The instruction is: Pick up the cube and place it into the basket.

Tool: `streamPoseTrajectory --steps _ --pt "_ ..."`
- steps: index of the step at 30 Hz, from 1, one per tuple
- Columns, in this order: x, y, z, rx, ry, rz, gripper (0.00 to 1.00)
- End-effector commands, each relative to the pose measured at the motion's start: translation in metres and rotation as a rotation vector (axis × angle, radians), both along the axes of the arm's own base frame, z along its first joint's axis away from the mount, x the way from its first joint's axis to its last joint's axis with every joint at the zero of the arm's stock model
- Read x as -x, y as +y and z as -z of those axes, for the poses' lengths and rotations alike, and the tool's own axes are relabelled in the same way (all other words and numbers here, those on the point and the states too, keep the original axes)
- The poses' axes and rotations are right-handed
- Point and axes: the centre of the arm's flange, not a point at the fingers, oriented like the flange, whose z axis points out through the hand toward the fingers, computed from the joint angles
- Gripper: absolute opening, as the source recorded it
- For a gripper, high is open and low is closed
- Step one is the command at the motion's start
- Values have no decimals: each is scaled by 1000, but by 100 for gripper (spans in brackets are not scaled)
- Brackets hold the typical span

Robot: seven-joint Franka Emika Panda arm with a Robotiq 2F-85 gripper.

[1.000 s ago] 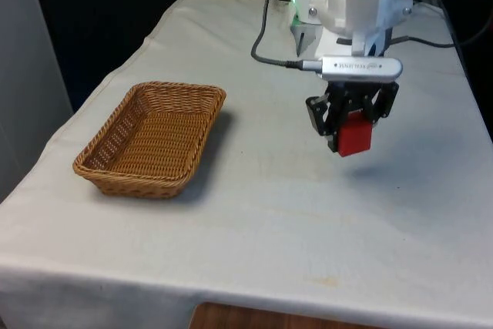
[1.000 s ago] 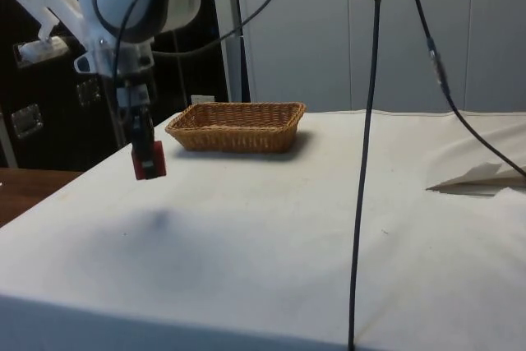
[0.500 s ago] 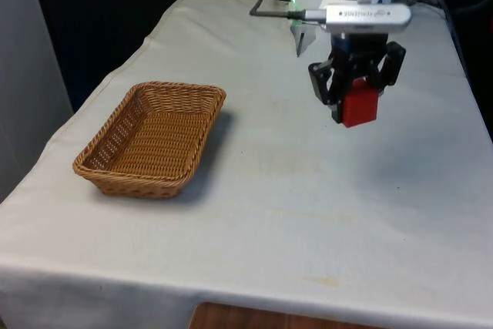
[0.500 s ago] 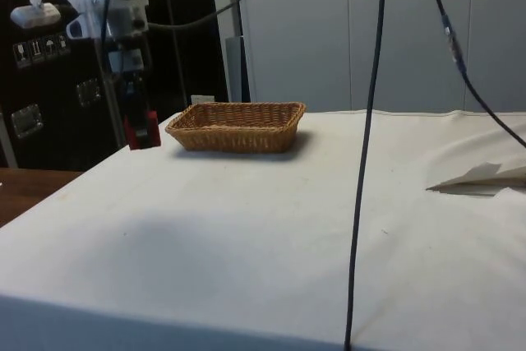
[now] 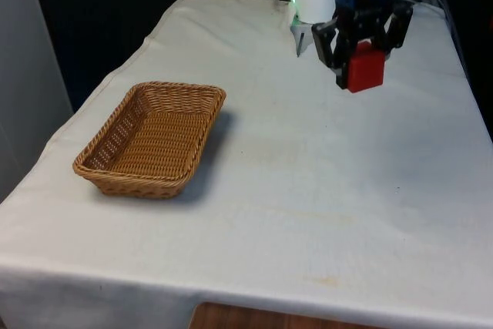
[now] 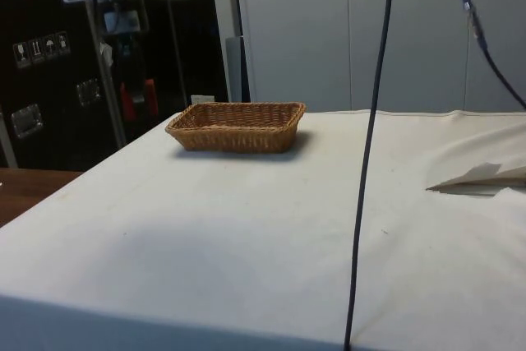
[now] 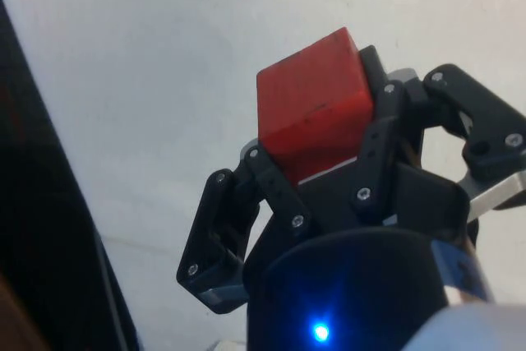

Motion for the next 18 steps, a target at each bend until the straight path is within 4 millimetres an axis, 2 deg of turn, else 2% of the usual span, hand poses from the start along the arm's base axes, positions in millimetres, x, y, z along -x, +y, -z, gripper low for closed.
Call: streamPoseTrajectory --steps 1,18 --pt "2 0 -6 4 1 -3 2" --pt "14 -9 -50 -7 4 2 2"
